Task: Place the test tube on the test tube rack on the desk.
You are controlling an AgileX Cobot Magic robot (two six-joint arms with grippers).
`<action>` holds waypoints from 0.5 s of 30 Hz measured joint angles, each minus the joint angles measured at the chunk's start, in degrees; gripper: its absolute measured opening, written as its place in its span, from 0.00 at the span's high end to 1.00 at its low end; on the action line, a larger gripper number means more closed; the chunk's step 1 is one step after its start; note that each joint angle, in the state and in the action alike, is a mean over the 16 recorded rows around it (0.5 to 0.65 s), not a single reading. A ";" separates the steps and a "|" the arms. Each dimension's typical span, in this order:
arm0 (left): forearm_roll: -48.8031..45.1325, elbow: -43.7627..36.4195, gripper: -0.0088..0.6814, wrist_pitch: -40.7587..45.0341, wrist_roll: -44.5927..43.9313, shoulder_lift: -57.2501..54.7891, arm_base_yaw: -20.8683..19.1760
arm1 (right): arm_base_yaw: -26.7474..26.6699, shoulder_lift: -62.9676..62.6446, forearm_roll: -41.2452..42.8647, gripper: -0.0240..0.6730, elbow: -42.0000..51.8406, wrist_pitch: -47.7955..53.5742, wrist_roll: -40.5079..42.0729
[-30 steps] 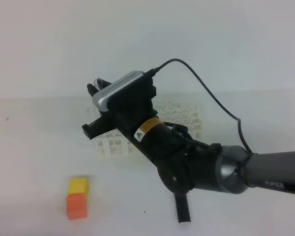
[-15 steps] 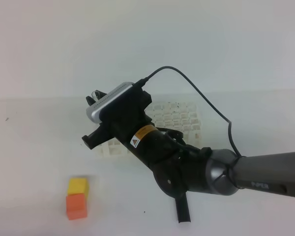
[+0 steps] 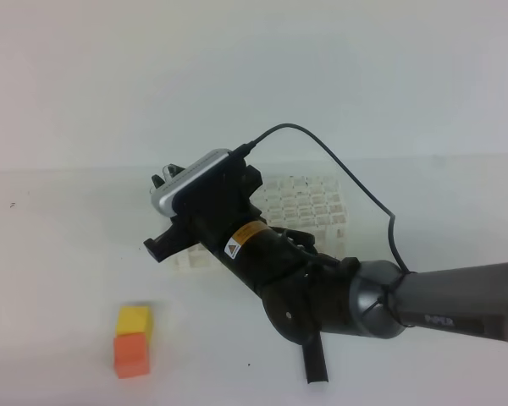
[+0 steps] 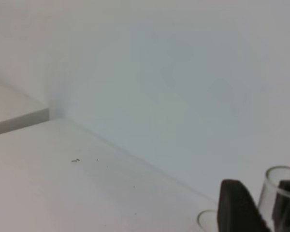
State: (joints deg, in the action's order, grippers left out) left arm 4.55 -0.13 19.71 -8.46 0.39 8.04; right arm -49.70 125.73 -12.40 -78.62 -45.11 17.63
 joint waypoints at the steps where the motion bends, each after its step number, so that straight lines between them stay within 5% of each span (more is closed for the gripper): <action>1: 0.00 0.00 0.99 0.00 0.00 0.00 0.00 | 0.00 0.03 -0.06 0.68 -0.01 -0.05 -0.01; 15: 0.00 0.00 0.99 0.00 0.00 0.00 0.00 | 0.00 -0.32 -0.65 0.59 -0.03 -0.05 1.59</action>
State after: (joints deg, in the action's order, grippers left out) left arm 4.55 -0.13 19.71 -8.46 0.39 8.04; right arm -49.70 125.40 -13.05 -78.64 -45.16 19.22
